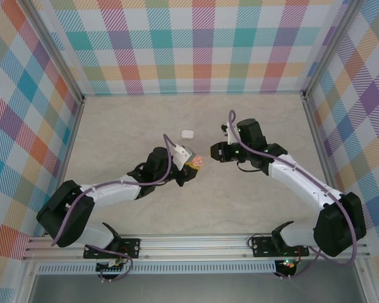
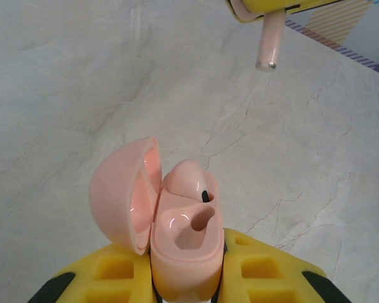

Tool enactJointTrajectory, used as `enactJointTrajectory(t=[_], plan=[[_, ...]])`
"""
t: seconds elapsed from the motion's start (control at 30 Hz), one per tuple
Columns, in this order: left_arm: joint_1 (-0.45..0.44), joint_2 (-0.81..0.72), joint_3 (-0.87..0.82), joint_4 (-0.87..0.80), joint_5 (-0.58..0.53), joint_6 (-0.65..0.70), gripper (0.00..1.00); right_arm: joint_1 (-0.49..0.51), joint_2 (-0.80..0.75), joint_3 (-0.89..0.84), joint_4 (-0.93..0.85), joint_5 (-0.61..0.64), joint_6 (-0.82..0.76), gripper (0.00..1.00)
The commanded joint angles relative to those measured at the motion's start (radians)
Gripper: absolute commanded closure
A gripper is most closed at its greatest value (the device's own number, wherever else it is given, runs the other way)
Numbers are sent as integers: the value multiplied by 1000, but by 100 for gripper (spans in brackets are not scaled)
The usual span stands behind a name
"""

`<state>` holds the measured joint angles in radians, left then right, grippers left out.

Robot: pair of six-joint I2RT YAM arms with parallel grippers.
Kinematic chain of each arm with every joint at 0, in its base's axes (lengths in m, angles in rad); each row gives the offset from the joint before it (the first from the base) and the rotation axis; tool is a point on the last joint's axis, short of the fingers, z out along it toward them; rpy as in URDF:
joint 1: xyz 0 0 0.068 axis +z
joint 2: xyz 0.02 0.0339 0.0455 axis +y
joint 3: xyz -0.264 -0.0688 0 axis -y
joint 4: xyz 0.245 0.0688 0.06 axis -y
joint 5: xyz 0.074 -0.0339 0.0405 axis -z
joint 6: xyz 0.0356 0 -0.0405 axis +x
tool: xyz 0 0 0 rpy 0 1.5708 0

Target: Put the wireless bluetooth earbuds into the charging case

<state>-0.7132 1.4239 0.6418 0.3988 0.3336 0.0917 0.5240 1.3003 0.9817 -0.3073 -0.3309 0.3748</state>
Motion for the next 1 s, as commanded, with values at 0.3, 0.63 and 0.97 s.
enactJointTrajectory(t=[0.3, 0.63, 0.97], plan=[[-7, 22, 19, 121, 82, 97, 95, 92, -33, 38, 1, 54, -94, 78], [-8, 14, 23, 133, 107, 114, 95, 129, -42, 45, -9, 126, -119, 77], [-9, 9, 21, 144, 109, 115, 95, 161, -18, 64, -33, 158, -141, 76]])
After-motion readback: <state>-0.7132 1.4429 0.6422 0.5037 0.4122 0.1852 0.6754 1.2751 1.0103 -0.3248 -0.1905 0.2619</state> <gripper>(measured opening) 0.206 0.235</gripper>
